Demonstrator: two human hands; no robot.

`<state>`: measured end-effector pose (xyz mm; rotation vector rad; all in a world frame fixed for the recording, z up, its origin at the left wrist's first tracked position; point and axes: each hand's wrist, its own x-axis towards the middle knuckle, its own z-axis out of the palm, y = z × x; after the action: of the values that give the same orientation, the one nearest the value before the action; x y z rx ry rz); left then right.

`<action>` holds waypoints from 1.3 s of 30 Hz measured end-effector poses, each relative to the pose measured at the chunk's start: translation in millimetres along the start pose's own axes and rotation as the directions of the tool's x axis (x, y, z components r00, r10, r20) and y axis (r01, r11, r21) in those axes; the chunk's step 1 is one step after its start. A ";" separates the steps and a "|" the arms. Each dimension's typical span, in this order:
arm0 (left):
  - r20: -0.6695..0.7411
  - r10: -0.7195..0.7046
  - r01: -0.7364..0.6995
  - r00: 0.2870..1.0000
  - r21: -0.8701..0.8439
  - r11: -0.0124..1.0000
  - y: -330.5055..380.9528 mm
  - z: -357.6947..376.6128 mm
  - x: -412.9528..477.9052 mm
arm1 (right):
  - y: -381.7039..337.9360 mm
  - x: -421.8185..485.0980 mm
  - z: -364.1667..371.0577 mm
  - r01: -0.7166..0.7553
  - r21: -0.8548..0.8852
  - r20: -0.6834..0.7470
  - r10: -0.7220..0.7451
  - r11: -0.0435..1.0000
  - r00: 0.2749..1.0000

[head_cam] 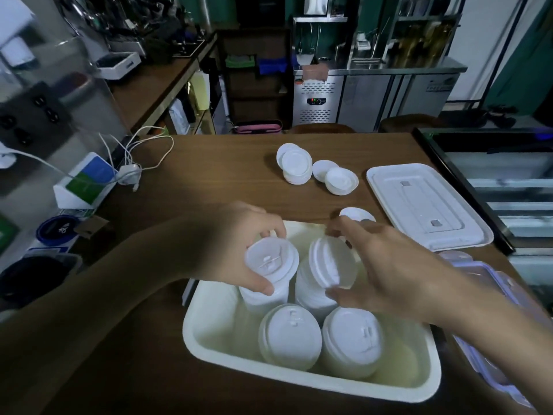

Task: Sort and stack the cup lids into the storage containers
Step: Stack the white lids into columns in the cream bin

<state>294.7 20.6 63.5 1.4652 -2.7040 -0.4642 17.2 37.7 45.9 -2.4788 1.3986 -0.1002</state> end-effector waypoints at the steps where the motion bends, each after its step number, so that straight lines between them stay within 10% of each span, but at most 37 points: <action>1: 0.010 -0.014 0.013 1.000 0.054 0.998 0.4 3.5 0.4 | -4.4 1.2 2.0 0.006 -0.078 0.022 -0.005 0.997 1.000; 7: 0.112 -0.092 0.058 0.989 0.274 0.960 -1.3 20.6 12.3 | -15.7 10.9 14.4 0.020 -0.236 0.060 -0.007 0.972 0.998; 25: 0.274 -0.162 0.104 0.948 0.215 0.971 -7.6 32.5 34.4 | -8.3 27.7 21.9 -0.015 -0.123 0.195 0.039 0.992 0.980; 39: 0.108 0.132 -0.142 0.985 0.085 0.986 -4.3 -13.4 50.7 | 29.1 15.8 -3.6 0.178 0.158 -0.257 -0.133 0.971 0.957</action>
<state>272.3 -26.7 69.4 1.2965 -2.9194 -0.4228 0.7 9.5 39.8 -2.4839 1.2162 -0.5599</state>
